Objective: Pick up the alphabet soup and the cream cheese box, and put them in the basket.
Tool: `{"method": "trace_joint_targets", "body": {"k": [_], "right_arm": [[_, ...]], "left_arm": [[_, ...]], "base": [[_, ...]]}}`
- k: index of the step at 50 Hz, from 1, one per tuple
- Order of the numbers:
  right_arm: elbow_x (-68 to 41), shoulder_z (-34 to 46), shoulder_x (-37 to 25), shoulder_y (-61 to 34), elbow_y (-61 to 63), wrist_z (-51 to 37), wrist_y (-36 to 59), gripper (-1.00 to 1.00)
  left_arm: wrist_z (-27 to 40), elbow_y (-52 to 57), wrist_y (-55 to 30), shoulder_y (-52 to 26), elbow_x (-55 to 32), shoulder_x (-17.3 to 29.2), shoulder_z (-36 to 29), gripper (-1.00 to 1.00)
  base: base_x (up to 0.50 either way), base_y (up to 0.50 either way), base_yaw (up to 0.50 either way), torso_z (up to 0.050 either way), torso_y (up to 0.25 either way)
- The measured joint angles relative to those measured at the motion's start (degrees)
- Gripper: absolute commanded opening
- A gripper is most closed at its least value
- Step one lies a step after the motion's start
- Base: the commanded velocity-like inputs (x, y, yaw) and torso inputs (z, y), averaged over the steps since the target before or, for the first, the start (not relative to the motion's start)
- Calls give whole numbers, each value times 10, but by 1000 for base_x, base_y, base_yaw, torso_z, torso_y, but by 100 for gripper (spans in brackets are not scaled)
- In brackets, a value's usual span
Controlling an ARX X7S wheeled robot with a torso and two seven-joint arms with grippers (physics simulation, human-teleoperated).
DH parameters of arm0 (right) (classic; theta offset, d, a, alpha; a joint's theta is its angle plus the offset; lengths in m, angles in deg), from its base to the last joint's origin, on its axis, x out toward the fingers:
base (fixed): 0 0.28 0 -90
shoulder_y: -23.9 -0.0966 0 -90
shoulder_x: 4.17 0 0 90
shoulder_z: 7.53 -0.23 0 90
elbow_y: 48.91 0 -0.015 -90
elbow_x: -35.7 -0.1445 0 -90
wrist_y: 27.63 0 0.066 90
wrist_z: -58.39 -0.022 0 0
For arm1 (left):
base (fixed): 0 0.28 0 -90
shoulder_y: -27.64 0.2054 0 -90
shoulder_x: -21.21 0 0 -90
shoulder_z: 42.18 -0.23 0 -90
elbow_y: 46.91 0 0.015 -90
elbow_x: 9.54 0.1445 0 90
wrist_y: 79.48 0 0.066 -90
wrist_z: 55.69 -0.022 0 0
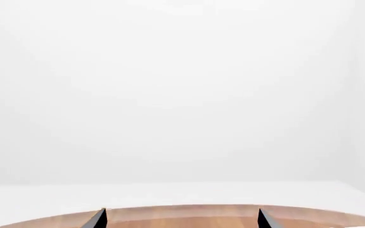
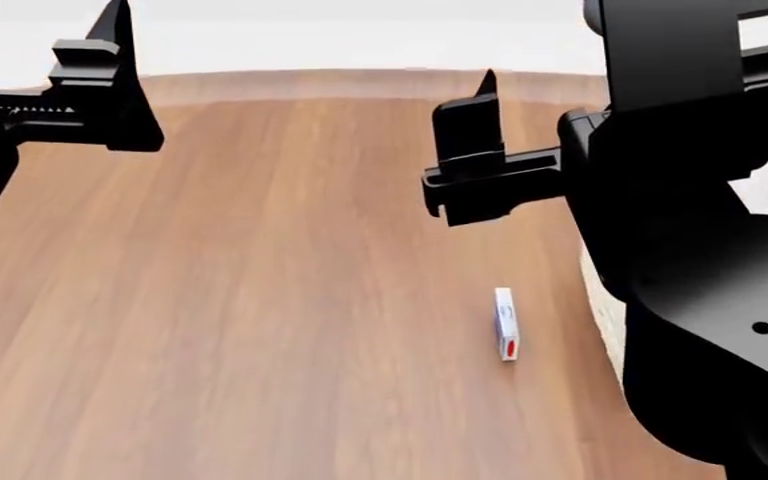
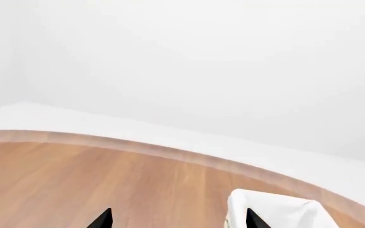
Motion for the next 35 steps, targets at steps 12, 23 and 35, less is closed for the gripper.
{"method": "trace_joint_targets", "body": {"k": [12,23,35], "right_arm": [[-12,5,-8,5,-4,-7,-10,100],[-22,9,-15,7,-6,-15,-16,100],[-54,-6,-12,5,-29,-51,2,100]], "left_arm": [[5,0,5,2,-8,5,-5,100],[10,-2,8,2,-15,9,-5,100],[15,-4,10,0,-22,12,-7,100]], "base": [[500,0,0,0,2],[500,0,0,0,1],[83,0,0,0,1]]}}
